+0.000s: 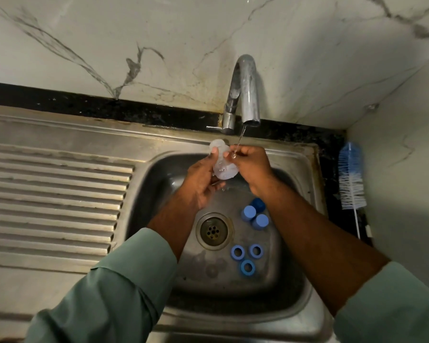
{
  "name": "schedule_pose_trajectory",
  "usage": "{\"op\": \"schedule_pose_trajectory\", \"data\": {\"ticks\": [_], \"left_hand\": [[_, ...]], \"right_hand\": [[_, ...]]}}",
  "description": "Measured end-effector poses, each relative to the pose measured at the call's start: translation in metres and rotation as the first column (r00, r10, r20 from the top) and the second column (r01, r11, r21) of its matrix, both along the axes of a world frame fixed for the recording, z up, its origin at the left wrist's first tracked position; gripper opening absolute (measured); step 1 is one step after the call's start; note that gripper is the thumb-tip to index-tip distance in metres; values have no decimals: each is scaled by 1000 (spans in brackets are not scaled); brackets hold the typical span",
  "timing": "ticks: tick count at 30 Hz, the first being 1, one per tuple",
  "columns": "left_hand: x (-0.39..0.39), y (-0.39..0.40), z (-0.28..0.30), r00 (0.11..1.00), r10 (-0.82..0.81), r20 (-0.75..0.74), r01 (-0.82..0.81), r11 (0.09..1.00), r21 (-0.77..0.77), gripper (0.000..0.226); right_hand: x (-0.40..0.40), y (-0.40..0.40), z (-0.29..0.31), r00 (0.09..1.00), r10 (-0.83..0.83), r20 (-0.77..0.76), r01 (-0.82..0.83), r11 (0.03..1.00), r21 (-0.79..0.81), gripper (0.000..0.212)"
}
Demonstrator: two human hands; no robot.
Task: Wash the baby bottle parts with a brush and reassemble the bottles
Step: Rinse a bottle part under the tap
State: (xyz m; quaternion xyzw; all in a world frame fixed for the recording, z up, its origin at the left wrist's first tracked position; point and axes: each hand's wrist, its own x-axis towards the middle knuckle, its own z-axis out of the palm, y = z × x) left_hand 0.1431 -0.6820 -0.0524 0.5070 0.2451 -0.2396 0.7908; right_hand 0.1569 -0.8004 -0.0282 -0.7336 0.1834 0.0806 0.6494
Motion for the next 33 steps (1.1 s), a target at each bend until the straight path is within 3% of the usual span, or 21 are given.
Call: {"op": "schedule_pose_trajectory", "data": {"ticks": [2, 5, 12, 17, 20, 23, 27, 30, 33], "left_hand": [[-1, 0, 1, 1000, 8, 21, -8, 1000, 6, 37], [1, 2, 0, 1000, -1, -15, 0, 999, -46, 38], [-3, -1, 11, 976, -72, -207, 67, 997, -29, 56], [1, 9, 11, 967, -103, -234, 111, 994, 21, 56], [0, 18, 1, 982, -121, -147, 135, 987, 87, 43], [-6, 21, -4, 987, -158, 13, 154, 975, 158, 24], [-14, 15, -2, 961, -159, 227, 110, 971, 213, 35], [-18, 17, -6, 904, -195, 382, 55, 936, 348, 37], [-21, 20, -5, 873, -244, 423, -14, 854, 521, 43]], "right_hand": [[-2, 4, 1, 999, -42, 20, 42, 999, 28, 15], [2, -3, -2, 987, -142, -80, 149, 985, 88, 11], [4, -4, 3, 930, -2, -366, 6, 1000, 9, 37], [0, -6, 1, 899, 99, -426, -30, 986, 165, 26], [-1, -9, -5, 939, 116, -324, -38, 971, 237, 18], [-3, -10, -11, 973, 75, -219, -10, 960, 281, 27], [-4, -8, -11, 989, 34, -143, 1, 971, 240, 22], [-3, -12, -11, 991, 85, -104, -56, 965, 256, 20], [-4, -15, -11, 991, 111, -74, -86, 955, 285, 23]]}}
